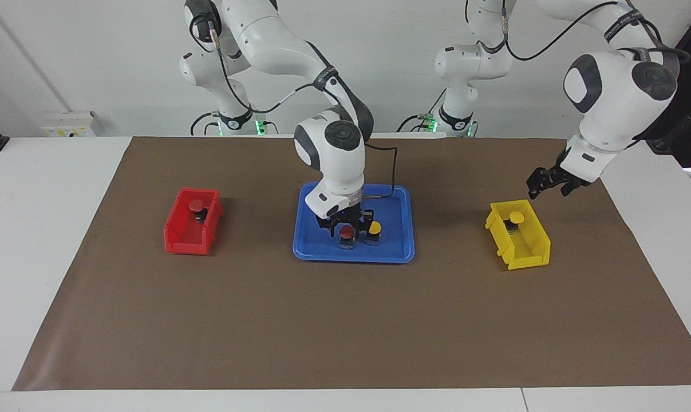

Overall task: Sort red and yellow buttons by color
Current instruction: 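Grasp the remaining red button with the right gripper and lift it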

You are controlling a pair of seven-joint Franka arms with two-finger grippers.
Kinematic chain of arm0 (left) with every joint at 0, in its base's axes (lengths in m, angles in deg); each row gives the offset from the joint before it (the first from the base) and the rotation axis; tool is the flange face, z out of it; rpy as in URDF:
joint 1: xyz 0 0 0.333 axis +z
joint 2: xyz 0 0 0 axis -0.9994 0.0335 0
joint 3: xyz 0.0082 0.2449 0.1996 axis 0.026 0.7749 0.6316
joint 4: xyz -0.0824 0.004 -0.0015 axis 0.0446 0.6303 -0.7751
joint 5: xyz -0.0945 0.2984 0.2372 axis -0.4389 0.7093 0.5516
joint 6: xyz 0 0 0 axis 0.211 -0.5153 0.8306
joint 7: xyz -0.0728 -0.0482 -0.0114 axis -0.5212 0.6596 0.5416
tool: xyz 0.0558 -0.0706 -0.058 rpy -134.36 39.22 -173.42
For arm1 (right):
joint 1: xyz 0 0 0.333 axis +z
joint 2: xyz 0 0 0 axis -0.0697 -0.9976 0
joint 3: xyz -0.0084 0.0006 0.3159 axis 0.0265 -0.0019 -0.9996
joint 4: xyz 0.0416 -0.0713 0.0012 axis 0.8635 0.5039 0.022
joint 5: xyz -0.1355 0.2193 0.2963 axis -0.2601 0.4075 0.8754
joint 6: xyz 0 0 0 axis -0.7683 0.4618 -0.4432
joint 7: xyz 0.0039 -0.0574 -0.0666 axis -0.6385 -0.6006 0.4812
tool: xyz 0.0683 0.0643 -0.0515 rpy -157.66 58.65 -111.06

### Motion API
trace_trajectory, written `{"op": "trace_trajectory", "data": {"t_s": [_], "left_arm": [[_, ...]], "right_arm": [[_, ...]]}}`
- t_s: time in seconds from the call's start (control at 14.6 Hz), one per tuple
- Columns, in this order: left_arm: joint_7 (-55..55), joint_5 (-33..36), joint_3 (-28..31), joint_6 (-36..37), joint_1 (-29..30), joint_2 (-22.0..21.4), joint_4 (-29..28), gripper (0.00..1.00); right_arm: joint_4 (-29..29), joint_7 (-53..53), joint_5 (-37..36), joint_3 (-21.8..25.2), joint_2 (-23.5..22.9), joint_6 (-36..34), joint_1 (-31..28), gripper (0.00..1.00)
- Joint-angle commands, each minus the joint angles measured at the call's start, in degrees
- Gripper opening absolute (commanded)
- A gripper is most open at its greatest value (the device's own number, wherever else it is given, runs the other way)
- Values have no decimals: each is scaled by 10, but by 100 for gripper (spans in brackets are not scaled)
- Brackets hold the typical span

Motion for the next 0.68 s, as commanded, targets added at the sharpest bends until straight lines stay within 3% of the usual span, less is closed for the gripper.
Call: {"op": "trace_trajectory", "data": {"t_s": [0.0,0.21,0.27,0.48,0.62], "left_arm": [[-6,-30,-4,-2,-16,4,15,100],[-2,-51,-5,-49,-37,2,-7,100],[0,-51,-4,-49,-42,2,-7,100],[-3,-50,-4,-44,-45,1,-8,100],[-5,-46,-4,-45,-48,2,-7,100]], "right_arm": [[48,-7,-10,0,28,26,12,68],[47,-9,-9,0,28,26,18,65],[47,-8,-9,0,28,26,18,56],[42,4,-10,0,26,26,5,17],[37,5,-10,0,25,26,1,9]]}}
